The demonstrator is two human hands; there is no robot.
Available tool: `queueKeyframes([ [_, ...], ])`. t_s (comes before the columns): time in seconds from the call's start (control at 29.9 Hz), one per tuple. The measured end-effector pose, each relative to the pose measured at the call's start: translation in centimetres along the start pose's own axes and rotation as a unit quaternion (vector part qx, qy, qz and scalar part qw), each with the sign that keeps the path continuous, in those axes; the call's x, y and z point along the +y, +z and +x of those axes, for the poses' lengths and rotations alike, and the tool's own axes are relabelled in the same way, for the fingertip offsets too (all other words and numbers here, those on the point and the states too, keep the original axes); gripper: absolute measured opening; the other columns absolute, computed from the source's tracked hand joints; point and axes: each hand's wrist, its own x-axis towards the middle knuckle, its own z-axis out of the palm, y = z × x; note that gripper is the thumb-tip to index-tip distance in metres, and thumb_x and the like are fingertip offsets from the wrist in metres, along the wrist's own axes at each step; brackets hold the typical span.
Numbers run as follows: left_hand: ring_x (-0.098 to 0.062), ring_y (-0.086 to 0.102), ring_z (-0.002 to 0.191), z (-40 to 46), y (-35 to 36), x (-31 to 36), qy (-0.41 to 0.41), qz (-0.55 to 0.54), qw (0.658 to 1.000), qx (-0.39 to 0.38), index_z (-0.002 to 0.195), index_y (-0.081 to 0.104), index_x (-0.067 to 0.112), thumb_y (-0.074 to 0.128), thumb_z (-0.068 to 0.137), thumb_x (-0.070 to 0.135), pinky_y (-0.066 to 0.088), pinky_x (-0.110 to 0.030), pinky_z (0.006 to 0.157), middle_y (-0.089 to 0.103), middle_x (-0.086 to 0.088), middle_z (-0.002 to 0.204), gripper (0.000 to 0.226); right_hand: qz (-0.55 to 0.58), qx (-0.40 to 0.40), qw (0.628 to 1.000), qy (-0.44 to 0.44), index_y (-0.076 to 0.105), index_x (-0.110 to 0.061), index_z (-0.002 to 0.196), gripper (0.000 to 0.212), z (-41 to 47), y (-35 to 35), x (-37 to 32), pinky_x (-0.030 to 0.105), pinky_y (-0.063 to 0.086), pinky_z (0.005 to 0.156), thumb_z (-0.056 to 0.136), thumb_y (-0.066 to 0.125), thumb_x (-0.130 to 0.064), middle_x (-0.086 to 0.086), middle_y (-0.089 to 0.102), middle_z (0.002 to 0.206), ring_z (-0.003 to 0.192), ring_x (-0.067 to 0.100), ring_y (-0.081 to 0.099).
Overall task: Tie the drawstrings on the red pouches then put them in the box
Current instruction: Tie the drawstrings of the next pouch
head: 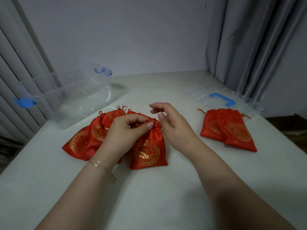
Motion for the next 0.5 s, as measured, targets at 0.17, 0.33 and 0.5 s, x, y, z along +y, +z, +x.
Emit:
queueKeyframes([
  [0.17, -0.010, 0.061, 0.073, 0.22, -0.32, -0.14, -0.026, -0.049, 0.998, -0.003, 0.076, 0.074, 0.019, 0.071, 0.080, 0.011, 0.049, -0.026, 0.072, 0.070, -0.003, 0.075, 0.010, -0.018, -0.050, 0.995, 0.087, 0.065, -0.022, 0.101, 0.019, 0.09, -0.15, 0.48, 0.025, 0.048, 0.084, 0.097, 0.047, -0.019, -0.009, 0.066, 0.094, 0.091, 0.007, 0.061],
  [0.33, -0.004, 0.056, 0.061, 0.12, -0.20, 0.23, -0.039, -0.080, 0.996, 0.003, 0.078, 0.072, 0.012, 0.069, 0.082, 0.006, 0.044, -0.011, 0.057, 0.065, -0.003, 0.070, 0.008, -0.010, -0.038, 0.993, 0.109, 0.059, -0.029, 0.079, 0.016, 0.18, -0.25, 0.44, 0.034, 0.050, 0.074, 0.092, 0.057, -0.021, -0.010, 0.061, 0.071, 0.067, 0.007, 0.056],
  [0.5, -0.003, 0.059, 0.065, 0.23, -0.13, 0.27, -0.049, -0.088, 0.995, 0.012, 0.082, 0.069, 0.007, 0.065, 0.085, 0.005, 0.046, -0.010, 0.063, 0.066, -0.006, 0.072, 0.005, -0.059, 0.004, 0.995, 0.075, 0.051, -0.026, 0.077, 0.017, 0.02, -0.58, -0.04, 0.025, 0.044, 0.066, 0.095, 0.051, -0.026, -0.011, 0.056, 0.071, 0.068, 0.007, 0.055],
])
